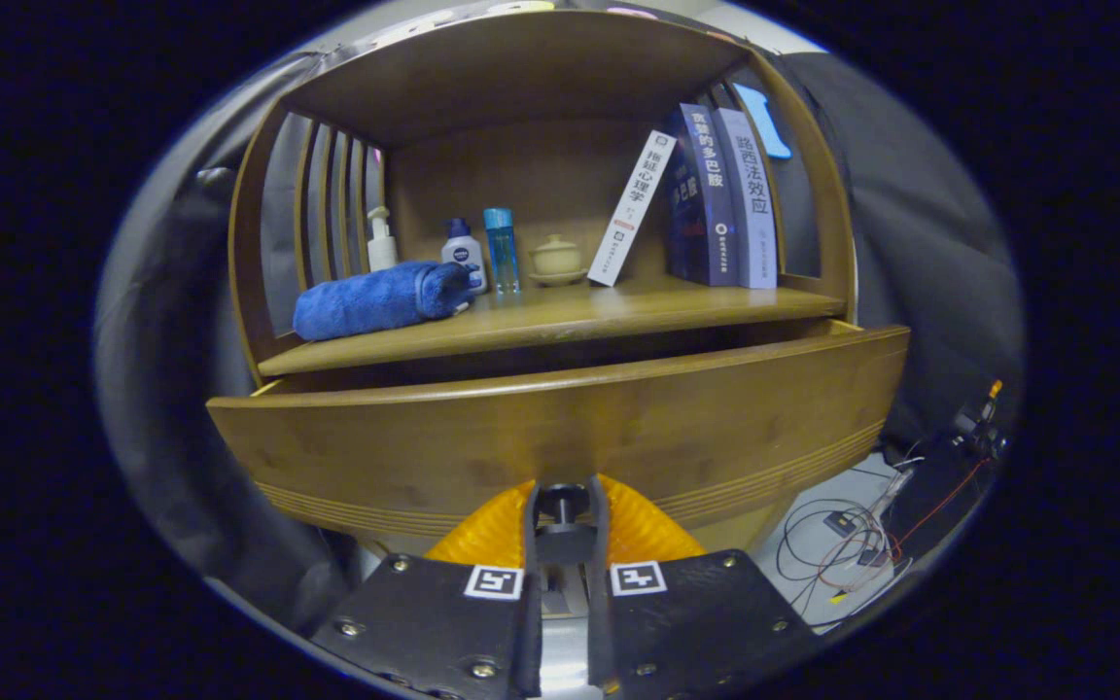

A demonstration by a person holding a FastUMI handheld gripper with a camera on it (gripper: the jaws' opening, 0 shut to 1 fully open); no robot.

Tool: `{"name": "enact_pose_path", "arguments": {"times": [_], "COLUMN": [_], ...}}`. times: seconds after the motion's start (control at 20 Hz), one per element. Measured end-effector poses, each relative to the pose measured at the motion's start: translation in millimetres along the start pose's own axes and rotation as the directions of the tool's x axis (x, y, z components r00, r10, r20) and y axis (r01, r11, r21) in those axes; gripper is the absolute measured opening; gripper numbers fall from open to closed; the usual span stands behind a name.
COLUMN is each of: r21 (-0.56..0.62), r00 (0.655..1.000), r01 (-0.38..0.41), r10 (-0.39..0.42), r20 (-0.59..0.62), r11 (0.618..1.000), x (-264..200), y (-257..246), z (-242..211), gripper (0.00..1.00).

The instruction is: Pull open the drawer, take out the items inside it, and place them on the countertop above the cabinet.

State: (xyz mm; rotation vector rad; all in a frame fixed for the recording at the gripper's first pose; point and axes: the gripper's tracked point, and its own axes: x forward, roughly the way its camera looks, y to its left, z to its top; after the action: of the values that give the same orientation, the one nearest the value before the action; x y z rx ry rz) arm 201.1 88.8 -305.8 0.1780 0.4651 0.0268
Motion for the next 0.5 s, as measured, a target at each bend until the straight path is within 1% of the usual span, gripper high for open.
{"name": "enact_pose_path", "arguments": {"times": [0.2, 0.25, 0.3, 0.35, 0.4, 0.45, 0.5], "r21": [0.006, 0.023, 0.028, 0.043, 0.065, 0.072, 0.085], "r00": [1.0, 0.999, 0.999, 0.993, 0.987, 0.982, 0.978], "r01": [0.027, 0.035, 0.019, 0.053, 0.056, 0.084, 0.098], "r10": [-0.027, -0.036, -0.021, -0.057, -0.065, -0.095, -0.112], "r20": [0.016, 0.038, 0.05, 0.1, 0.144, 0.165, 0.177], "r11": [1.0, 0.999, 0.999, 0.998, 0.996, 0.994, 0.992], "x": [-36, -48, -61, -66, -85, -97, -108], "y": [-6, -8, -6, -20, -22, -31, -41], "z": [-8, -4, -2, 3, 10, 14, 16], "gripper": [0.18, 0.18, 0.18, 0.17, 0.04, 0.01, 0.03]}}
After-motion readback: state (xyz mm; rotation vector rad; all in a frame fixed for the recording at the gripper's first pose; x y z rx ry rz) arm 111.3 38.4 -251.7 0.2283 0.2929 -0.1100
